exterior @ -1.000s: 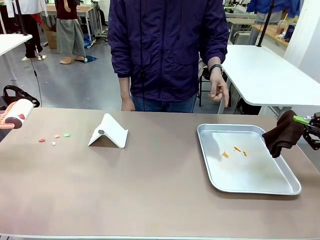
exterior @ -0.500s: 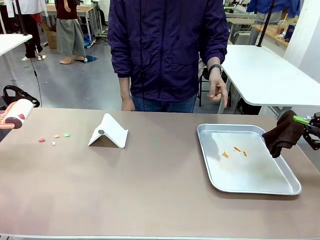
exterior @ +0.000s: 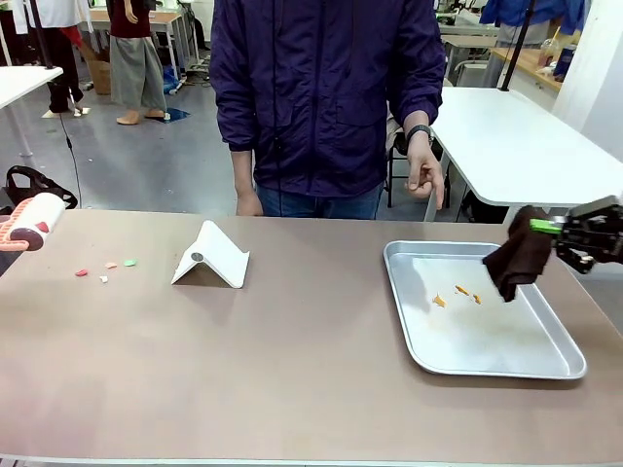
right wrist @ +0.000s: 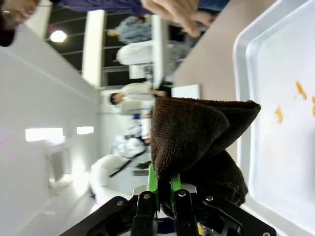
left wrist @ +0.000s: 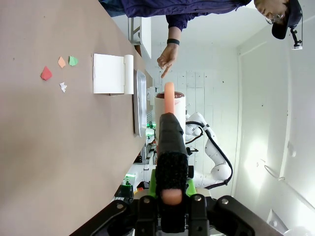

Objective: Clean the surface of the table.
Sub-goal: If a person points to the right, clean the right side of the table with your right hand, and if they point to the left, clean the left side with your left hand.

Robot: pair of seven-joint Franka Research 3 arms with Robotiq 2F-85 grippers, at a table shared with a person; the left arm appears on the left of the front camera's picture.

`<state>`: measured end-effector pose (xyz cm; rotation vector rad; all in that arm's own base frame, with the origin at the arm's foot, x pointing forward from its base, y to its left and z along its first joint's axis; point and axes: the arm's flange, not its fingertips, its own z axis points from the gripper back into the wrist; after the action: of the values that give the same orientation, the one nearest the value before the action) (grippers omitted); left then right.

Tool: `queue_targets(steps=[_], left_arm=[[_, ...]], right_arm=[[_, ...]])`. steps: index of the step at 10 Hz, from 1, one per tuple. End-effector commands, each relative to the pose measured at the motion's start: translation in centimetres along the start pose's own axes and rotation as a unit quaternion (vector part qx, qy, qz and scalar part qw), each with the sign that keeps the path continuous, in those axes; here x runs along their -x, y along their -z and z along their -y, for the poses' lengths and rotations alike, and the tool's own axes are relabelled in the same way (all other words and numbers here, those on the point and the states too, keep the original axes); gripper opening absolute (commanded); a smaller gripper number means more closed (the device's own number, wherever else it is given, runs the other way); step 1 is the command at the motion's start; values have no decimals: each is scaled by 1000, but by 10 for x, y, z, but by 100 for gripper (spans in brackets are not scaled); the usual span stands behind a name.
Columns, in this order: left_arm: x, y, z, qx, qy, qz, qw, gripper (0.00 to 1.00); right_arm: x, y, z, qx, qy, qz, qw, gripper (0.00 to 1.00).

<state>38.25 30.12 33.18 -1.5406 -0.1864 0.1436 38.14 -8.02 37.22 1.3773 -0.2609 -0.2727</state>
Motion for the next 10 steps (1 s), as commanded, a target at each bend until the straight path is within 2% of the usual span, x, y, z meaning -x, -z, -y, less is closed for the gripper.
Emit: queue_targets(steps=[1, 3, 4, 6, 7, 8, 10], left_arm=[[3, 0, 3, 10, 10, -2, 1000, 0], [3, 0, 3, 10, 10, -2, 1000, 0], [3, 0, 3, 10, 10, -2, 1000, 0], [3, 0, 3, 10, 10, -2, 1000, 0], [3, 0, 3, 10, 10, -2, 1000, 0], [3, 0, 3, 10, 10, -2, 1000, 0], [3, 0, 3, 10, 10, -2, 1000, 0]], right_arm=[[-12, 35, -15, 126, -43, -8, 991, 11], [-25, 65, -13, 271, -54, 34, 961, 11], [-29, 69, -9, 316, -47, 47, 946, 11], [-30, 66, -5, 374, -65, 63, 923, 11], [-31, 59, -3, 376, -66, 65, 922, 11], [-33, 52, 2, 401, -58, 63, 912, 11], [-39, 57, 11, 412, -55, 47, 908, 11]])
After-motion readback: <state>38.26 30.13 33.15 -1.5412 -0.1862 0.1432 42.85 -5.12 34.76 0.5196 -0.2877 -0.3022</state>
